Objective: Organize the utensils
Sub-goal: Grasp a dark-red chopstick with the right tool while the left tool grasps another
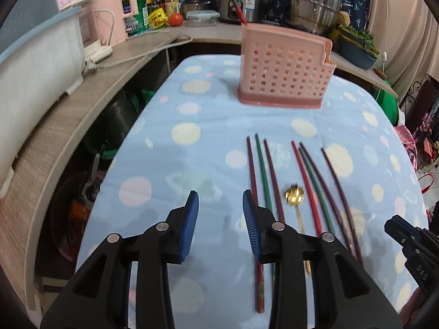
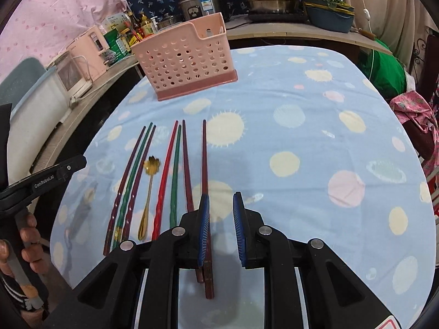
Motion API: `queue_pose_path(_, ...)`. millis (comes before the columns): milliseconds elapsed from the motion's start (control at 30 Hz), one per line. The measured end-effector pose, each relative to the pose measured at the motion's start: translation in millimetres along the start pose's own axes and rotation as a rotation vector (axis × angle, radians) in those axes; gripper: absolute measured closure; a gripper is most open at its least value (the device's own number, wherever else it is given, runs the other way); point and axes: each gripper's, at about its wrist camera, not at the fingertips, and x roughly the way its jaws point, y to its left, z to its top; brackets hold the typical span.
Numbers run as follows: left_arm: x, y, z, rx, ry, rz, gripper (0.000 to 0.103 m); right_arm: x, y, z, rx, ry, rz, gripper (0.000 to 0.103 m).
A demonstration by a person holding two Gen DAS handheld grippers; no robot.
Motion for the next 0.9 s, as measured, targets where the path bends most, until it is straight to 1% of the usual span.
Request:
queue_pose_path(133,5.3,1.4,-23.2,-0.007,0.026,-0.007,0.071,2.1,0.3,-18.1,0.003,0.025,0.004,0.085)
queue_pose_path(300,7.5,0.5,-40.4,0.001,0.046,-0.005,0.071,7.1,4.9,-31.6,0.002,0.05,0.015,0.085)
queue_pose_path(533,8.2,-3.3,-51.1,0.001,0.068,-0.017,0.071,14.1,10.9,-34.7,-0.017,0.057,0.01,0.085)
queue_pose_path(700,9.8,-6.0,-54.3,0.003,0.082,-0.023,0.071,20.5,10.1,-36.9,-0.02,0.072,0.009,0.085)
queue_pose_path(900,12.5,-11.7,-58.6,0.015,0.096,-0.036,0.071,22.0,9.4,-36.4,-0.024,0.069,0.006,0.085)
